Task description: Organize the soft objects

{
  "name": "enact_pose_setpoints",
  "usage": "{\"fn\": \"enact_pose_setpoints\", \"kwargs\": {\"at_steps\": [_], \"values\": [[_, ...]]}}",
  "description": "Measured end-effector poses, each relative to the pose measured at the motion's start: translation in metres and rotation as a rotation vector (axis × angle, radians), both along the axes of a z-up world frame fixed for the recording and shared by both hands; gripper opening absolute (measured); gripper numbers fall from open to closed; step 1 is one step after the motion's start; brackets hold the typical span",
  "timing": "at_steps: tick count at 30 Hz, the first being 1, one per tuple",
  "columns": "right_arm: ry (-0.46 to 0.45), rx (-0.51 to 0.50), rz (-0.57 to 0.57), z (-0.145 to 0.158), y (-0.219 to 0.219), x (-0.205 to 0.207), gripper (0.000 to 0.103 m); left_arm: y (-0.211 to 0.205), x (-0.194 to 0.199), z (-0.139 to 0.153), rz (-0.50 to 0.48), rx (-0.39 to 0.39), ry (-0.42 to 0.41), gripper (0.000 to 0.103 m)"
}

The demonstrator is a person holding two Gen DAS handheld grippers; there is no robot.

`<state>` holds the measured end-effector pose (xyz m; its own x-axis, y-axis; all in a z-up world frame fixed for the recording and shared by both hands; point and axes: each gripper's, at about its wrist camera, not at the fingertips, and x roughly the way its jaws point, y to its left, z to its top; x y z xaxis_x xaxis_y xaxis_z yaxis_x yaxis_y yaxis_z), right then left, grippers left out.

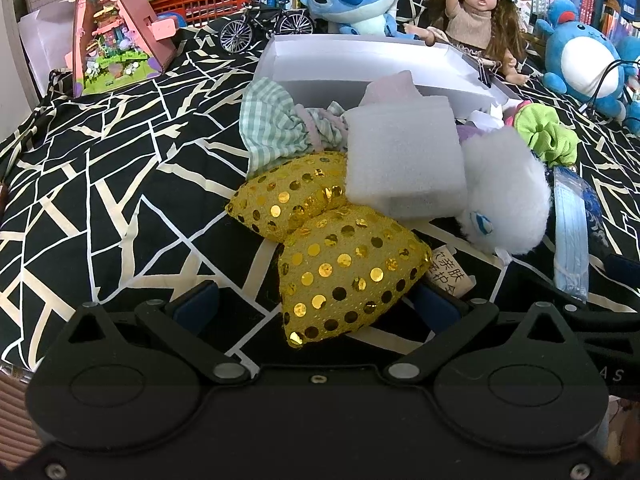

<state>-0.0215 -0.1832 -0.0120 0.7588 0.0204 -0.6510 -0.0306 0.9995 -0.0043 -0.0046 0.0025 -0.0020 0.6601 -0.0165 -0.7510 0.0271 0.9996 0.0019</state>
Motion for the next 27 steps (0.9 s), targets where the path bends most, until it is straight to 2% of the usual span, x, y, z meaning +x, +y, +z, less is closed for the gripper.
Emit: {"fn": "enact_pose_setpoints", "kwargs": {"at_steps": [12,16,21,27], "values": [[-0.053,0.010,0.010,-0.003,0.000,-0.006,0.103,0.001,-0.004,-0.001,-0.013,-0.001,-0.014,0.103],[-0.067,0.029,0.030,0.001,0.002,-0.007,0.095,0.003,-0.003,0.001,-0.021,-0.010,0.001,0.103],[-0.118,0.054,0.078,0.008,0.006,-0.014,0.092,0.006,-0.004,0.006,-0.031,-0.020,0.003,0.100],[-0.186,0.040,0.123,0.021,0.012,-0.017,0.087,0.007,-0.011,0.020,-0.056,-0.031,-0.059,0.095]]}}
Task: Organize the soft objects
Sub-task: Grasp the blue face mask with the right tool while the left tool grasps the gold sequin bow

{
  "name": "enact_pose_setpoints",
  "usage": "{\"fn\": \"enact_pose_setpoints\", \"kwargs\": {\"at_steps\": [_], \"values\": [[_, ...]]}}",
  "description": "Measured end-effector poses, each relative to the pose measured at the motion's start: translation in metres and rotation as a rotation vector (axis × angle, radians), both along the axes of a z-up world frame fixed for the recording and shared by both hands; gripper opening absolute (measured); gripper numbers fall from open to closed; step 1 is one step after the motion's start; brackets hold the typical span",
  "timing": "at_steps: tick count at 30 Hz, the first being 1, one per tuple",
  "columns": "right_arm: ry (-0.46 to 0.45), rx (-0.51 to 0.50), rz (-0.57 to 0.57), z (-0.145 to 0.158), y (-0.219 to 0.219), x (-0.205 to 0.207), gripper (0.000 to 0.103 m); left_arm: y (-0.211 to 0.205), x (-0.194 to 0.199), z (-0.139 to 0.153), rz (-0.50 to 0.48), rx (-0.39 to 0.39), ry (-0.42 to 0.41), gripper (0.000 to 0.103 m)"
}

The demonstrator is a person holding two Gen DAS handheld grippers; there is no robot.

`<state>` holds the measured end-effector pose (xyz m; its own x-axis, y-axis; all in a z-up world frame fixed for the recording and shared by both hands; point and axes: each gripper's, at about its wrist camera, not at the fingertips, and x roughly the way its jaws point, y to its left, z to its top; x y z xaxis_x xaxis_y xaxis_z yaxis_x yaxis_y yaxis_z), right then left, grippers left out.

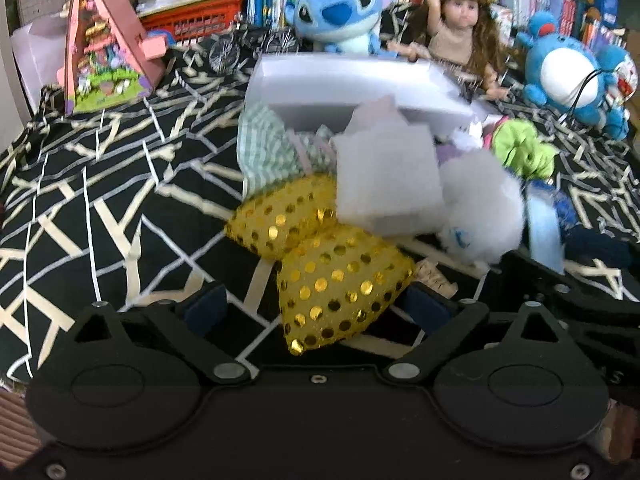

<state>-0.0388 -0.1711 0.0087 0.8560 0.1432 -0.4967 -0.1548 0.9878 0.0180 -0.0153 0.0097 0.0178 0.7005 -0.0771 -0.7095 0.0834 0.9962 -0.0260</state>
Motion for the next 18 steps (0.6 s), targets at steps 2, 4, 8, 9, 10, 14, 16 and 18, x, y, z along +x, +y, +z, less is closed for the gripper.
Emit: {"fn": "enact_pose_setpoints", "kwargs": {"at_steps": [2,4,8,9,10,14,16,18], "values": [[-0.003,0.008,-0.006,0.002,0.000,0.002,0.084,0.000,-0.003,0.006,-0.007,0.005,-0.041,0.095],[0.008,0.024,-0.018,0.003,-0.002,0.007,0.081,0.000,-0.005,0.011,-0.007,0.023,-0.082,0.094],[0.024,0.046,-0.036,0.001,-0.004,0.013,0.074,-0.002,-0.005,0.016,-0.016,0.038,-0.108,0.083],[0.024,0.045,-0.038,0.000,-0.003,0.012,0.072,-0.002,-0.003,0.016,-0.019,0.033,-0.101,0.079],[0.023,0.044,-0.039,0.000,-0.003,0.013,0.069,-0.001,-0.003,0.016,-0.023,0.024,-0.088,0.077],[0.029,0.035,-0.049,-0.001,-0.002,0.011,0.066,-0.001,-0.005,0.010,-0.052,-0.027,-0.052,0.077],[0.034,0.040,-0.055,-0.003,-0.004,0.010,0.068,-0.005,-0.005,0.007,-0.059,-0.005,-0.049,0.077],[0.041,0.050,-0.064,-0.005,-0.007,0.010,0.066,-0.008,-0.005,0.002,-0.060,0.013,-0.048,0.077]]}}
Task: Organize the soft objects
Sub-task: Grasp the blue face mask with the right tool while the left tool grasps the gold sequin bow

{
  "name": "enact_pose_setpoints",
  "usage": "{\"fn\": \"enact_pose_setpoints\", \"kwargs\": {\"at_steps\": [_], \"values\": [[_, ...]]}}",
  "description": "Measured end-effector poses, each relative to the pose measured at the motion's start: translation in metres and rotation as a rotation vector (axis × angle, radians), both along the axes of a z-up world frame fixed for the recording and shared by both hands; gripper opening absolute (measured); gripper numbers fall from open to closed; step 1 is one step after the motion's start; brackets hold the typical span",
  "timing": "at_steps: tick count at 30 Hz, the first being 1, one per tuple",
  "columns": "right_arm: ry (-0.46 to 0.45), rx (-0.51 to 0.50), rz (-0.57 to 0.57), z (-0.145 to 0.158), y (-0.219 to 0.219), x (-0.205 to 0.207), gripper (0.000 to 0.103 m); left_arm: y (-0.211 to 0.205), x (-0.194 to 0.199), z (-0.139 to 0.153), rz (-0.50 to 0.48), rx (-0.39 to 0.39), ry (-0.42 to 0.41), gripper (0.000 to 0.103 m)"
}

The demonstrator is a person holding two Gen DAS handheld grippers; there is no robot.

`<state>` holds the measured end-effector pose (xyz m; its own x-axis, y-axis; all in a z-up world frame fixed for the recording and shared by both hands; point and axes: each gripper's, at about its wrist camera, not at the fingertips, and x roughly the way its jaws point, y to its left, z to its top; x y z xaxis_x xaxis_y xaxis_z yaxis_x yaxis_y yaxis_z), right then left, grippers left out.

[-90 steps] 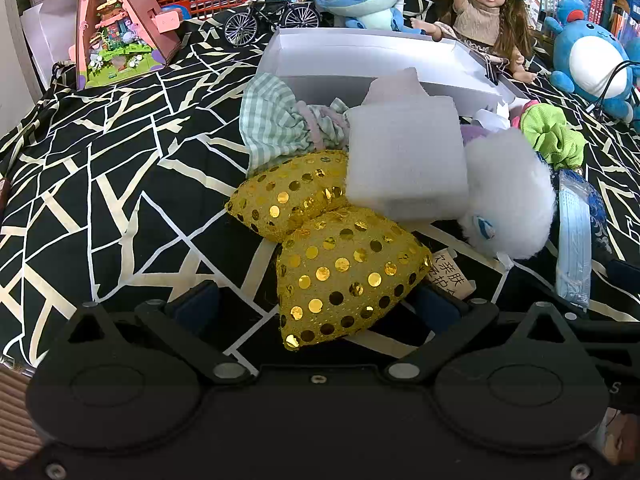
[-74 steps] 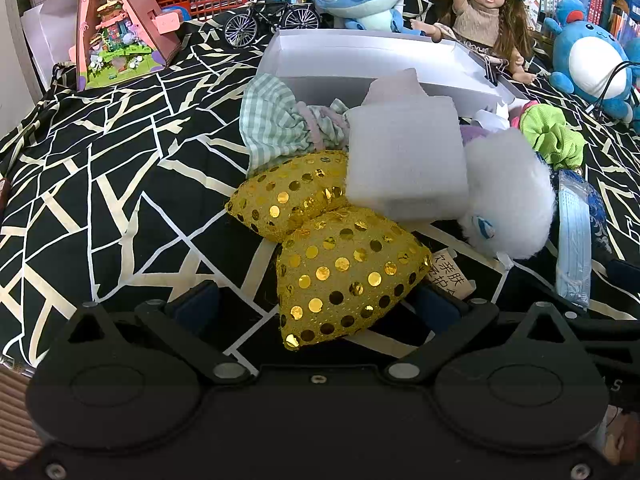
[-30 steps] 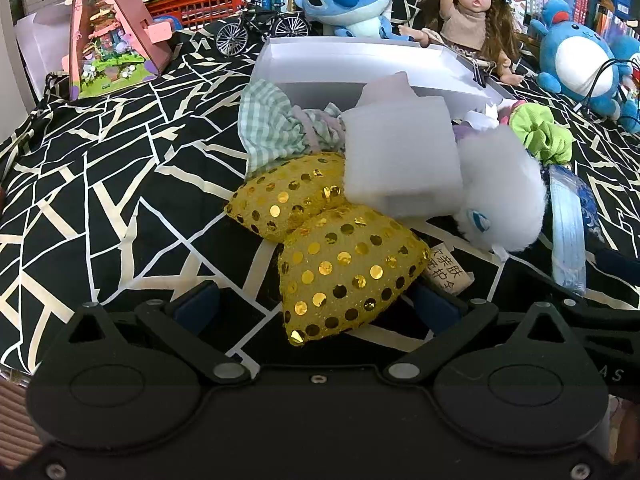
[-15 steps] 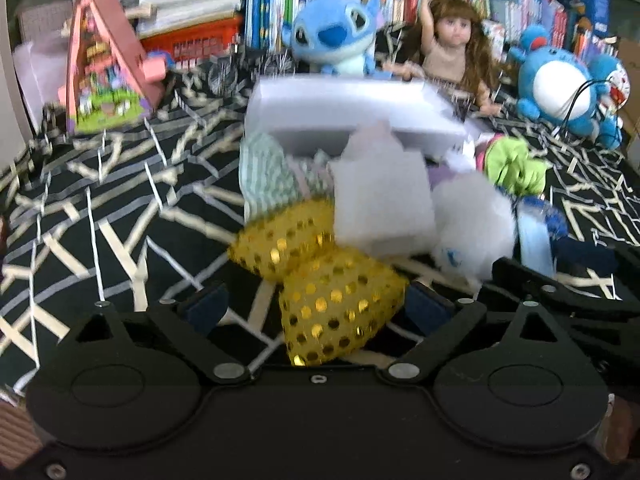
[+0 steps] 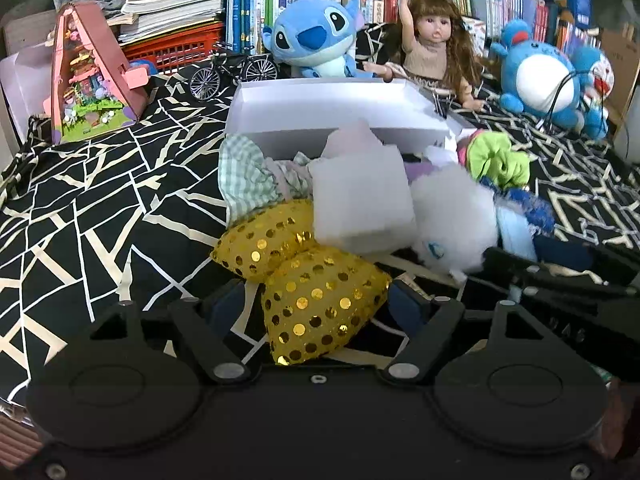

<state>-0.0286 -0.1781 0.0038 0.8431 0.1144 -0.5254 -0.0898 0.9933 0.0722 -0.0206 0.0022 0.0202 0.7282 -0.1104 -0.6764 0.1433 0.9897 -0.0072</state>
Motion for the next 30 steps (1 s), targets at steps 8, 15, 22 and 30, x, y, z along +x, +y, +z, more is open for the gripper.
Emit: {"fn": "enact_pose_setpoints", "kwargs": {"at_steps": [8,15,22,30], "values": [[0.009,-0.001,-0.017,0.001,-0.001,-0.001,0.045,0.003,0.011,-0.004,0.022,-0.093,0.029,0.051],[-0.026,0.016,-0.022,0.014,-0.007,-0.004,0.045,0.014,0.004,0.016,0.020,-0.100,-0.043,0.047],[-0.086,0.026,-0.027,0.030,-0.014,0.009,0.045,0.025,0.016,0.043,0.007,-0.106,-0.129,0.047],[-0.072,0.129,-0.036,0.046,-0.037,0.052,0.045,0.036,0.056,0.074,-0.037,-0.145,-0.207,0.047]]}}
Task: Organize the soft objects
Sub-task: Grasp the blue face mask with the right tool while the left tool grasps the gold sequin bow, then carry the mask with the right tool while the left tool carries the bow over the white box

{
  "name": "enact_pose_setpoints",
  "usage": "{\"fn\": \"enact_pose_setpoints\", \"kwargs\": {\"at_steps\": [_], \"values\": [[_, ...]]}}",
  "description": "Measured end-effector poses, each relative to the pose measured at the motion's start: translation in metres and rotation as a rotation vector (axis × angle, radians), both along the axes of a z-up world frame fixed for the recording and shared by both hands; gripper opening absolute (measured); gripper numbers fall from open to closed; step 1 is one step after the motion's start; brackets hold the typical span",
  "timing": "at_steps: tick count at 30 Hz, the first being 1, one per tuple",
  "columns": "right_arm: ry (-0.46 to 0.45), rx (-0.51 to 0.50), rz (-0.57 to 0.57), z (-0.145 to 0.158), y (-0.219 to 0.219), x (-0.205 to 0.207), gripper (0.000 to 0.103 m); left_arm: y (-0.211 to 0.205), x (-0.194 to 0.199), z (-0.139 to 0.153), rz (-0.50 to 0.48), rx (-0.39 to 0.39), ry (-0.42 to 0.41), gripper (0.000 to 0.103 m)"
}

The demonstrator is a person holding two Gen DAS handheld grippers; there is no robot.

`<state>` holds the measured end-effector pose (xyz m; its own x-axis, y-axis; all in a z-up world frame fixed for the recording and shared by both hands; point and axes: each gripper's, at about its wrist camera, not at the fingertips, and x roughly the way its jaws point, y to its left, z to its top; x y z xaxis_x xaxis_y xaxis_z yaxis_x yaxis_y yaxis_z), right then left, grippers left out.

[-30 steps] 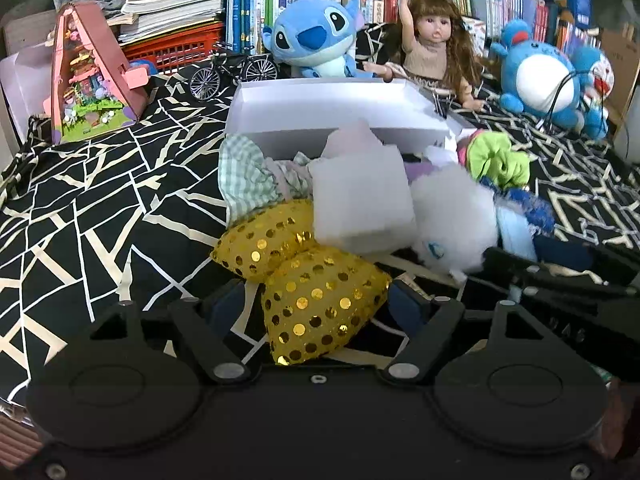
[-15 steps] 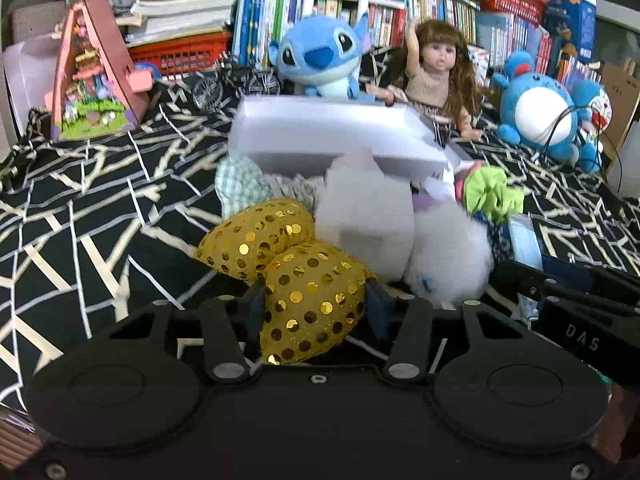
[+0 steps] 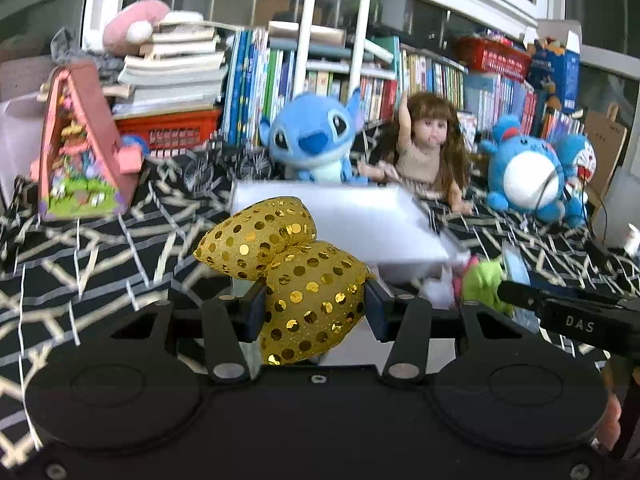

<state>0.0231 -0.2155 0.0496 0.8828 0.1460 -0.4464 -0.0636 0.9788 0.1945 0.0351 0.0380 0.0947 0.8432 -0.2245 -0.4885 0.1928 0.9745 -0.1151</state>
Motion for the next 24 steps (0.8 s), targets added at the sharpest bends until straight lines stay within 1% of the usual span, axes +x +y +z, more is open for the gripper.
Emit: {"fn": "enact_pose_setpoints", "kwargs": {"at_steps": [3,5,9,11,13,16,19,22,23,24], "values": [[0.013,0.034,0.021,0.005,-0.010,0.021,0.045,-0.001,0.023,0.007,-0.013,0.004,-0.029,0.047],[0.019,0.028,0.048,0.010,-0.013,0.039,0.045,-0.004,0.041,0.011,-0.041,-0.016,-0.031,0.047],[0.035,0.007,0.120,0.022,-0.013,0.078,0.045,-0.015,0.081,0.017,-0.111,-0.037,0.002,0.047],[0.065,0.017,0.189,0.029,-0.010,0.101,0.046,-0.022,0.101,0.017,-0.131,-0.037,0.014,0.047],[0.101,0.008,0.219,0.034,-0.003,0.123,0.046,-0.030,0.121,0.015,-0.146,-0.026,0.030,0.047],[0.177,-0.014,0.239,0.035,0.009,0.156,0.046,-0.043,0.155,0.005,-0.163,0.000,0.084,0.047],[0.242,-0.024,0.218,0.027,0.014,0.183,0.046,-0.051,0.184,-0.013,-0.177,0.020,0.151,0.047],[0.293,-0.018,0.210,0.014,0.017,0.201,0.046,-0.058,0.207,-0.034,-0.186,0.053,0.209,0.047],[0.310,-0.017,0.213,0.010,0.018,0.205,0.046,-0.059,0.210,-0.040,-0.191,0.063,0.240,0.047],[0.324,-0.016,0.214,0.006,0.019,0.208,0.046,-0.061,0.215,-0.045,-0.197,0.062,0.254,0.047]]}}
